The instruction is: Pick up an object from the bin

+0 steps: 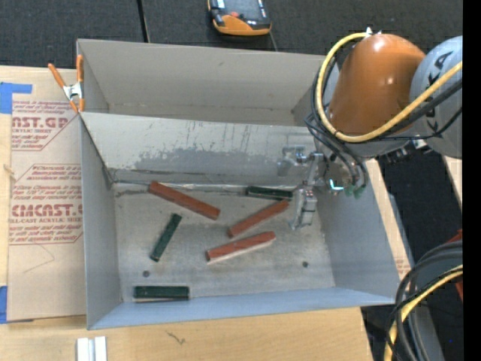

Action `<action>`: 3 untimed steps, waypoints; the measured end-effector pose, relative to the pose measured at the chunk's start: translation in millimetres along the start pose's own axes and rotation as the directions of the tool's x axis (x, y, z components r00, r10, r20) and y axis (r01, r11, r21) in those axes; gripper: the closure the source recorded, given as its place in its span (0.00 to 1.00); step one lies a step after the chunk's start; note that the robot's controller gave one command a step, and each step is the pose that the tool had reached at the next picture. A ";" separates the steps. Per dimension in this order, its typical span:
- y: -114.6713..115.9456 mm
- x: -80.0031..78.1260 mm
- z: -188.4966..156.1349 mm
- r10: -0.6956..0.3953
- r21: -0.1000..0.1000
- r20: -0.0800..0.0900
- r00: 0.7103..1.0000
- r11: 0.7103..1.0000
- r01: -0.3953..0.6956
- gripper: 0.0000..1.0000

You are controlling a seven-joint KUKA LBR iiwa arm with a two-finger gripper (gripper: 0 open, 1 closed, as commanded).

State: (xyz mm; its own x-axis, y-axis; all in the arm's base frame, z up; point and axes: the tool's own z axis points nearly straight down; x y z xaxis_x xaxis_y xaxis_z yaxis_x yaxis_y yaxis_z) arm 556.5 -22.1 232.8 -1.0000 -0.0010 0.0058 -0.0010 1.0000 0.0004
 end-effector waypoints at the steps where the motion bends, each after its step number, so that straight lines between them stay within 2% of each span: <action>1: 0.0 -1.5 -4.4 0.000 0.000 0.008 1.000 1.000 0.000 0.00; 2: 8.1 -10.5 44.6 -0.115 0.002 0.011 0.993 0.993 0.115 0.00; 3: 28.5 -28.2 71.9 -0.346 0.003 0.008 0.938 0.938 0.346 0.00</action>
Offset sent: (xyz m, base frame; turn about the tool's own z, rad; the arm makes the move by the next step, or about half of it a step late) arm 0.0275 0.0261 -0.1628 -0.3790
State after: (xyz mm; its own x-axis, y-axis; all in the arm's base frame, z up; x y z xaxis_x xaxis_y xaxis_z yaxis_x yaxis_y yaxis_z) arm 584.2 6.4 160.8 -0.9380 -0.3467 -0.0032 -0.3467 0.9380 -0.0003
